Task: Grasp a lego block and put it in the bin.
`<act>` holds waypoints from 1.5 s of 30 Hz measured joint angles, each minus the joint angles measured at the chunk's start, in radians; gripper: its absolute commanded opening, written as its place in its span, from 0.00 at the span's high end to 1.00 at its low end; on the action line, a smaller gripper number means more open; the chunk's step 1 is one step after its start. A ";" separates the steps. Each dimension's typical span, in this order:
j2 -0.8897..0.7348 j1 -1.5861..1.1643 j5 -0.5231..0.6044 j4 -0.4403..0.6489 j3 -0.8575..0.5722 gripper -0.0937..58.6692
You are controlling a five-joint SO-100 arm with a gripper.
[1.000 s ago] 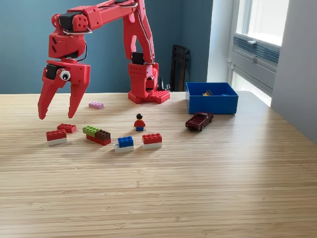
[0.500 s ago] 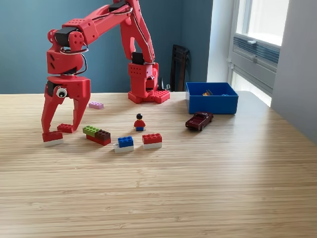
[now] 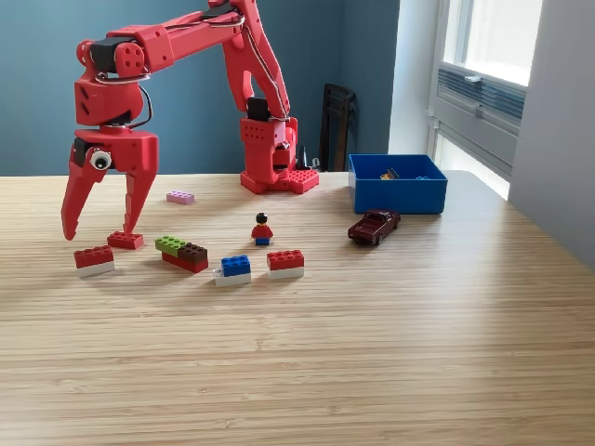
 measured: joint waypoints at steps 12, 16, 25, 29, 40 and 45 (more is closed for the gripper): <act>-0.008 0.046 0.006 0.021 -0.063 0.51; -0.015 0.048 0.017 0.021 -0.063 0.51; -0.126 0.048 0.021 0.021 -0.120 0.51; -0.158 0.048 0.028 0.021 -0.152 0.51; -0.195 0.014 0.075 0.052 -0.210 0.51; -0.196 -0.005 0.095 0.054 -0.210 0.51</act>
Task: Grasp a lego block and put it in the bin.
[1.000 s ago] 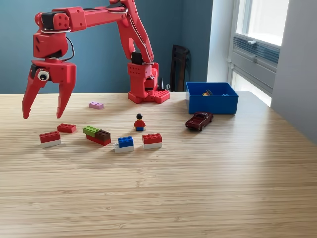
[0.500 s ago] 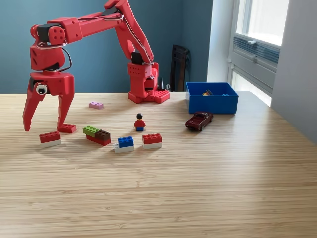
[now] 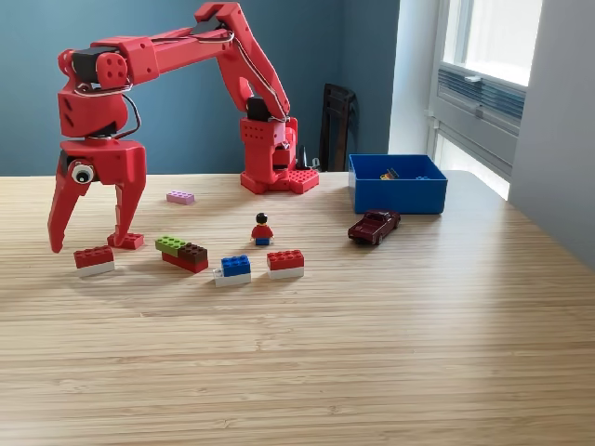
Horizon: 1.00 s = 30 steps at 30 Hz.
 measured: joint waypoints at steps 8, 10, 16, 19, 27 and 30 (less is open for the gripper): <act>0.000 -0.002 0.012 0.000 0.000 0.50; 0.000 -0.002 0.012 0.000 0.000 0.50; 0.000 -0.002 0.012 0.000 0.000 0.51; 0.000 -0.002 0.012 0.000 0.000 0.51; 0.000 -0.002 0.041 0.000 0.000 0.54; 0.000 -0.002 0.054 0.000 0.000 0.57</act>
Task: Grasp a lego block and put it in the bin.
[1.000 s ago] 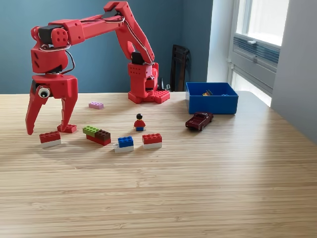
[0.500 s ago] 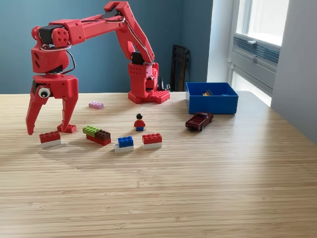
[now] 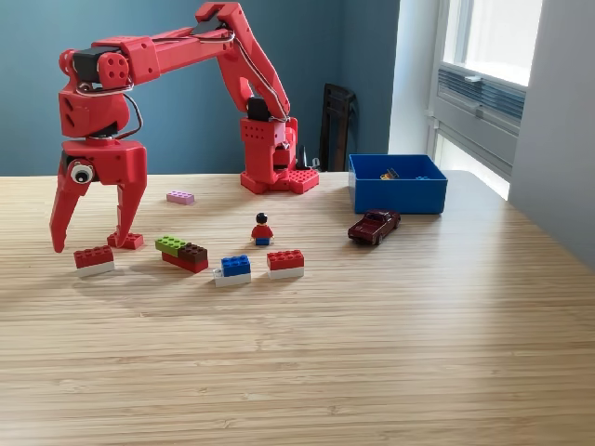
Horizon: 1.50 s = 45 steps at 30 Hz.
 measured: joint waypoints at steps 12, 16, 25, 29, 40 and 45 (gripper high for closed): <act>0.000 0.000 0.026 0.018 0.000 0.30; 0.000 0.000 0.037 0.018 0.000 0.26; -0.179 0.017 0.038 0.156 -0.163 0.33; -0.236 0.025 0.035 0.201 -0.252 0.42; -0.258 0.025 0.061 0.201 -0.288 0.52; -0.258 0.025 0.061 0.186 -0.288 0.52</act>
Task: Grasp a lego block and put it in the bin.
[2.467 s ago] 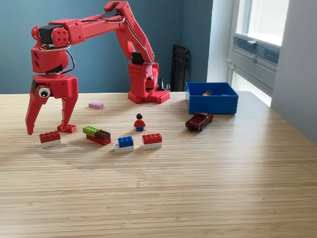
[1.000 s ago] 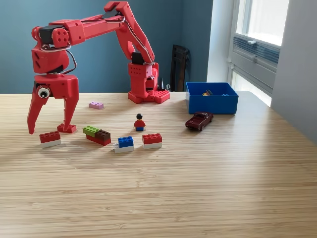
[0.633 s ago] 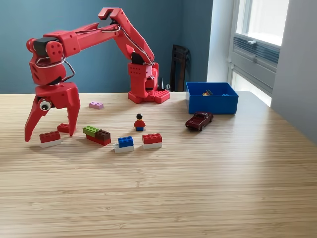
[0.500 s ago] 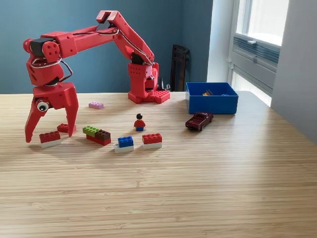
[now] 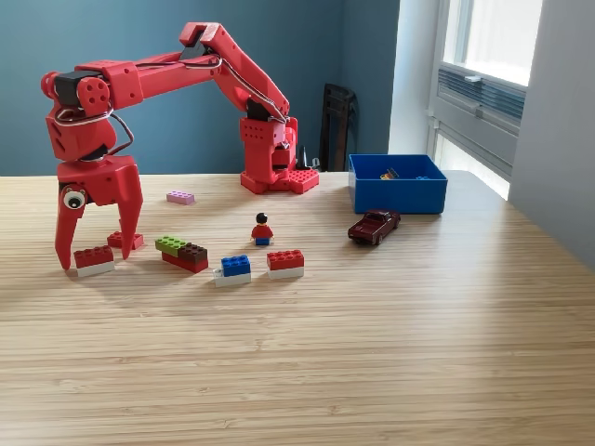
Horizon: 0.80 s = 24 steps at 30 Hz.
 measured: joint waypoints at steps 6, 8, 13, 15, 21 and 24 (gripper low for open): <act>-0.003 0.000 0.000 -0.018 -0.012 0.50; -0.003 0.000 -0.008 -0.026 -0.012 0.50; -0.003 0.000 -0.020 -0.040 -0.012 0.50; -0.003 0.000 -0.021 -0.044 -0.012 0.52; -0.003 0.000 -0.021 -0.046 -0.012 0.96; -0.003 0.000 -0.021 -0.052 -0.014 1.00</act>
